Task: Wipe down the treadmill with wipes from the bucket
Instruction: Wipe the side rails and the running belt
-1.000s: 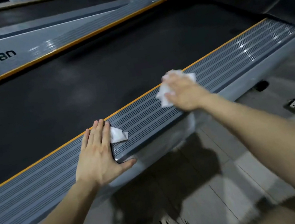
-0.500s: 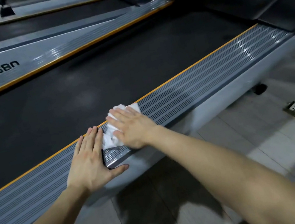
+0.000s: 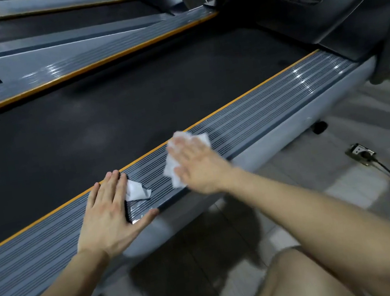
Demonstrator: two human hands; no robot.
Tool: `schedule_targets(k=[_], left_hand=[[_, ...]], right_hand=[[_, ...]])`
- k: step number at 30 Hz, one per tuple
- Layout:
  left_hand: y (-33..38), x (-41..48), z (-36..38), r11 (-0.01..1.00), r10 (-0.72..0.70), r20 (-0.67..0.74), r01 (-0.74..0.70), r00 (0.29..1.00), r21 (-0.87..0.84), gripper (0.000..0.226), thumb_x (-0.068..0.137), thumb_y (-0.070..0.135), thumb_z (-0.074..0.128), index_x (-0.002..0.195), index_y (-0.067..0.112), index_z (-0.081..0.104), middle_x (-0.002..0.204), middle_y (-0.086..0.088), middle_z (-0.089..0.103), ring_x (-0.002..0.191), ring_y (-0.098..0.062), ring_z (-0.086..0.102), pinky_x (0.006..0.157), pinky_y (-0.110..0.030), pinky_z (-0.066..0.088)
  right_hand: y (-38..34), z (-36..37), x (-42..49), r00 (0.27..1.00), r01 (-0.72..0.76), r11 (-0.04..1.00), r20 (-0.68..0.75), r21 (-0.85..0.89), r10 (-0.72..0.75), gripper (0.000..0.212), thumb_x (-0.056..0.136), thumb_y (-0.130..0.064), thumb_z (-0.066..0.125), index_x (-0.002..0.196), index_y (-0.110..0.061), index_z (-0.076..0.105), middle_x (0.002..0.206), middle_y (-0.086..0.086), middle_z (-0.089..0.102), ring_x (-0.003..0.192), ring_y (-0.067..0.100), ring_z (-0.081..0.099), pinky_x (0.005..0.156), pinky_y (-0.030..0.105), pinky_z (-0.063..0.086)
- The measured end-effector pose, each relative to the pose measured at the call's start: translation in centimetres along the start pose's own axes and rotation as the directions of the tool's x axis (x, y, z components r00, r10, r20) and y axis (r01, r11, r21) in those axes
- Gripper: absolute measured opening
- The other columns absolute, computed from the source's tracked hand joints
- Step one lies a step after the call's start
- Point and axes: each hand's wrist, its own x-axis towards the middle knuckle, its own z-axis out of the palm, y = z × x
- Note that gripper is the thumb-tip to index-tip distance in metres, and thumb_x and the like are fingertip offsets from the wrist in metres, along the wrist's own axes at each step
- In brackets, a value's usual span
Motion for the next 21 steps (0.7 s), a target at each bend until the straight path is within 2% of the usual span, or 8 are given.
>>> schedule_targets(k=[3,7,9,11,13,15,17,21], left_hand=[[-0.5,0.1,0.5,1.0,0.01,0.018,-0.01,1.0,0.0,0.117,0.089,0.093,0.031,0.164,0.003,0.035,0.173,-0.015,0.031,0.164,-0.025,0.019,0.132,-0.053,0.019],[-0.4,-0.1,0.4,1.0,-0.008,0.032,0.007,0.999,0.019,0.118,0.089,0.095,0.031,0.166,0.006,0.033,0.174,-0.013,0.028,0.165,-0.023,0.015,0.133,-0.051,0.017],[-0.3,0.1,0.2,1.0,-0.022,0.037,0.021,0.999,0.018,0.119,0.088,0.096,0.032,0.168,0.008,0.029,0.176,-0.01,0.025,0.166,-0.02,0.01,0.134,-0.049,0.014],[0.0,0.1,-0.1,1.0,-0.011,0.054,0.01,0.998,0.013,0.118,0.088,0.096,0.031,0.169,0.01,0.025,0.177,-0.009,0.021,0.166,-0.018,0.006,0.134,-0.049,0.012],[-0.1,-0.2,0.0,1.0,-0.016,0.028,0.015,0.999,0.02,0.117,0.089,0.095,0.03,0.17,0.01,0.023,0.178,-0.008,0.019,0.166,-0.018,0.005,0.134,-0.049,0.012],[0.0,-0.3,0.0,1.0,-0.008,0.045,0.007,0.999,0.012,0.116,0.09,0.093,0.031,0.17,0.01,0.02,0.178,-0.008,0.017,0.166,-0.018,0.004,0.134,-0.05,0.014],[0.1,-0.4,-0.2,1.0,0.003,0.055,-0.003,0.998,0.006,0.115,0.092,0.092,0.033,0.171,0.011,0.016,0.179,-0.008,0.013,0.166,-0.018,0.002,0.134,-0.051,0.014],[0.1,-0.5,-0.8,1.0,0.011,0.097,-0.011,0.995,0.001,0.114,0.093,0.091,0.033,0.171,0.01,0.015,0.179,-0.008,0.009,0.166,-0.019,0.0,0.134,-0.052,0.015]], right_hand=[[-6.8,0.7,-0.1,0.98,0.196,0.98,-0.041,0.02,-0.195,0.067,0.107,-0.041,0.013,0.169,-0.015,0.018,0.178,0.006,0.011,0.165,0.02,0.004,0.133,0.046,0.001],[-4.9,0.3,-1.0,0.98,0.198,0.98,-0.027,-0.026,-0.198,0.067,0.107,-0.044,0.012,0.17,-0.02,0.019,0.178,0.003,0.011,0.165,0.018,0.005,0.133,0.045,0.002],[1.3,0.2,-1.3,0.993,0.12,0.988,0.019,-0.101,-0.119,0.065,0.109,-0.043,0.017,0.169,-0.017,0.023,0.177,0.009,0.014,0.165,0.026,0.007,0.132,0.049,0.001],[9.0,-0.4,-1.9,1.0,-0.011,0.989,0.023,-0.149,0.015,0.076,0.104,-0.05,0.007,0.167,-0.014,0.029,0.176,0.016,0.012,0.164,0.037,0.005,0.13,0.058,0.007],[14.6,-1.5,-1.9,0.963,-0.26,0.965,0.064,-0.04,0.262,0.09,0.095,-0.063,-0.005,0.17,-0.017,0.01,0.178,0.008,-0.003,0.165,0.026,-0.007,0.132,0.053,0.003],[16.2,-2.4,-1.0,0.922,-0.38,0.924,0.09,0.045,0.376,0.081,0.104,-0.064,0.007,0.171,-0.019,0.0,0.178,0.001,-0.01,0.164,0.016,-0.012,0.133,0.046,-0.002],[14.5,-2.5,0.4,0.953,-0.3,0.953,0.049,0.043,0.298,0.075,0.11,-0.057,0.015,0.171,-0.016,0.0,0.178,0.002,-0.008,0.164,0.016,-0.012,0.133,0.046,-0.003],[6.4,-1.4,2.0,0.996,0.078,0.997,0.032,0.022,-0.079,0.078,0.105,-0.057,0.011,0.171,-0.014,0.005,0.179,0.004,-0.002,0.164,0.016,-0.008,0.133,0.046,-0.002]])
